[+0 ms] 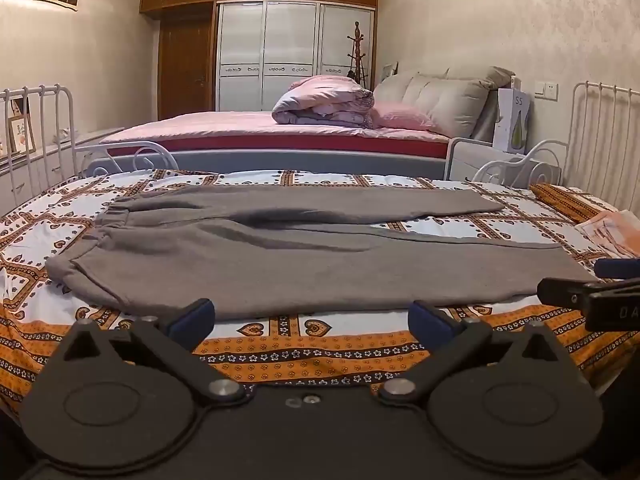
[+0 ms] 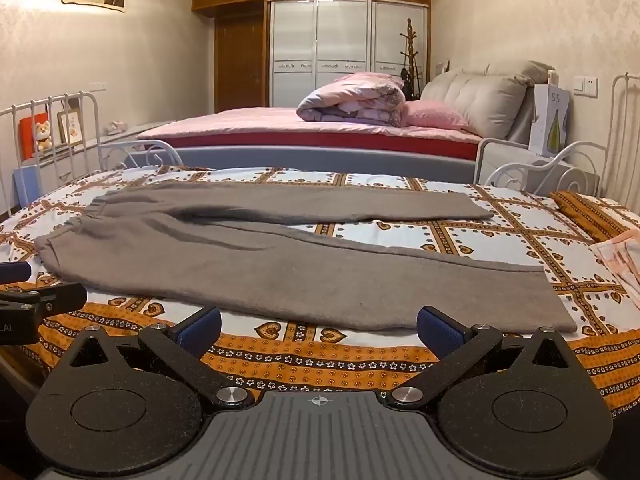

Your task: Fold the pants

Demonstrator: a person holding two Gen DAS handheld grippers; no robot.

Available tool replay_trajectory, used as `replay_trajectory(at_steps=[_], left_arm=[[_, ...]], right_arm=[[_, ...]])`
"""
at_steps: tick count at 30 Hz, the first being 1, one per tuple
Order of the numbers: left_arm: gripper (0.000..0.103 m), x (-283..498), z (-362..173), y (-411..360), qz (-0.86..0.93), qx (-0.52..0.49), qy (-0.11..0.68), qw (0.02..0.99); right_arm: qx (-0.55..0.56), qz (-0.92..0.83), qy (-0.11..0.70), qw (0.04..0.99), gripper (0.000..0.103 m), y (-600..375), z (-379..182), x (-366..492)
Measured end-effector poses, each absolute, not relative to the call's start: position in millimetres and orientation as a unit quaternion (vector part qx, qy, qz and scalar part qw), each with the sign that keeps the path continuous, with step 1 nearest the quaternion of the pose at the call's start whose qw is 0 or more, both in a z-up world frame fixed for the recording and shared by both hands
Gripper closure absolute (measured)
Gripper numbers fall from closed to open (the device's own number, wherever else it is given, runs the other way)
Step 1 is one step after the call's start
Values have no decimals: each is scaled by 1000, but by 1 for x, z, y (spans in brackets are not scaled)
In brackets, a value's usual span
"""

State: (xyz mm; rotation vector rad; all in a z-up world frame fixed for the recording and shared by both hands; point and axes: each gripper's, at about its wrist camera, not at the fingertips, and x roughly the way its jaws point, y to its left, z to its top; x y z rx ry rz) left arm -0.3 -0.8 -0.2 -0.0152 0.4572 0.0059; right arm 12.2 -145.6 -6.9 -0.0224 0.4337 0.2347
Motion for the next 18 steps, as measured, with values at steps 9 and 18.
replay_trajectory(at_steps=[9, 18], left_arm=[[6, 4, -1, -1, 3, -8, 233, 972], [6, 0, 0, -2, 6, -8, 226, 974]], right_arm=[[-14, 115, 213, 970, 0, -144, -6, 12], [-12, 116, 213, 970, 0, -145, -8, 14]])
